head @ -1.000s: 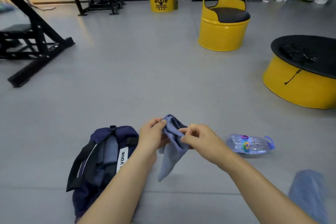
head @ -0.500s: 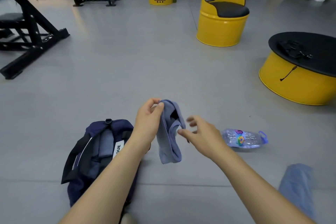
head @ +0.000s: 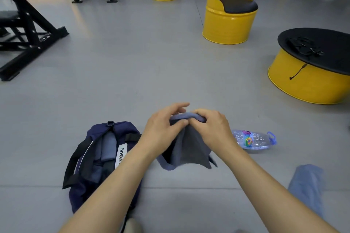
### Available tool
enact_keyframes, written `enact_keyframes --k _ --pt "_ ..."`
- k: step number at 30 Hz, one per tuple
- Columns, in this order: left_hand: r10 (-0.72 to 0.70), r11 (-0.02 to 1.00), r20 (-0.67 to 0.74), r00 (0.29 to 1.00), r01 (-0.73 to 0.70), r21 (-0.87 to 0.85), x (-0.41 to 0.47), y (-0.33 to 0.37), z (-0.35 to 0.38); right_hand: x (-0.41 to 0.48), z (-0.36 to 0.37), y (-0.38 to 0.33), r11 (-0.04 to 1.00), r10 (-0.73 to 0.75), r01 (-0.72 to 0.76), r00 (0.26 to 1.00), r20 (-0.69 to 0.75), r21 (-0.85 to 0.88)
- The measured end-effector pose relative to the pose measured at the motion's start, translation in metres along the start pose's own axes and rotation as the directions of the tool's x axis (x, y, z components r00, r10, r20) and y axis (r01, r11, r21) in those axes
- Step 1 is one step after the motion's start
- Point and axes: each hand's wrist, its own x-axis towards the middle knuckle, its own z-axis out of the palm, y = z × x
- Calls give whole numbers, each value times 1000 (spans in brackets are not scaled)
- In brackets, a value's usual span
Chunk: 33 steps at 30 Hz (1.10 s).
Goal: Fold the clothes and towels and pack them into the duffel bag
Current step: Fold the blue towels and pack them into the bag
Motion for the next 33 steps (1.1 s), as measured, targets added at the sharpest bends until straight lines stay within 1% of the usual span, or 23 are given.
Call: enact_keyframes --k 1,3,5,6,8,10,13,15,18,23,27,28,30,32,33 --pt "20 1000 8 1000 -21 13 -1 2 2 0 1 0 1000 -3 3 1000 -1 1" --pt "25 999 -73 997 -21 47 -1 4 4 2 -1 -2 999 12 -12 1000 10 47" --pt "-11 1000 -153 988 15 24 1 4 3 3 -4 -3 990 33 -41 997 63 132" --pt "-33 999 -168 985 35 13 2 4 3 2 -6 -3 987 31 -44 996 88 154" --pt "-62 998 -162 985 64 9 3 5 4 1 -10 -3 987 5 -24 992 123 158" --pt "-59 998 -144 988 62 13 3 5 5 0 -12 -3 985 -17 -6 991 130 171" --pt "5 999 -111 994 1 48 3 4 7 1 -13 -4 979 -5 -4 999 48 202" --pt "51 999 -92 994 -52 -7 3 6 8 3 -12 -7 978 22 -20 1000 -5 209" --pt "44 989 -72 996 -54 -137 3 12 7 4 -13 -10 982 10 -2 999 -45 189" --pt "15 983 -25 1000 -19 -180 1 16 1 3 -18 -11 992 -14 22 998 -63 126" --pt "-22 961 -1 1000 20 -277 -3 21 0 2 -20 -9 996 -81 78 995 -56 -42" --pt "-27 962 -9 1000 23 -274 -2 20 1 2 -19 -8 993 -95 92 994 -50 -71" --pt "-32 973 -47 998 21 -231 0 17 2 2 -19 -9 993 -97 95 995 -26 -68" --pt "-27 984 -102 994 9 -179 1 15 2 2 -21 -9 997 -72 73 996 46 -35" --pt "-24 988 -136 990 2 -157 2 13 1 1 -23 -8 997 -62 67 993 97 -47"
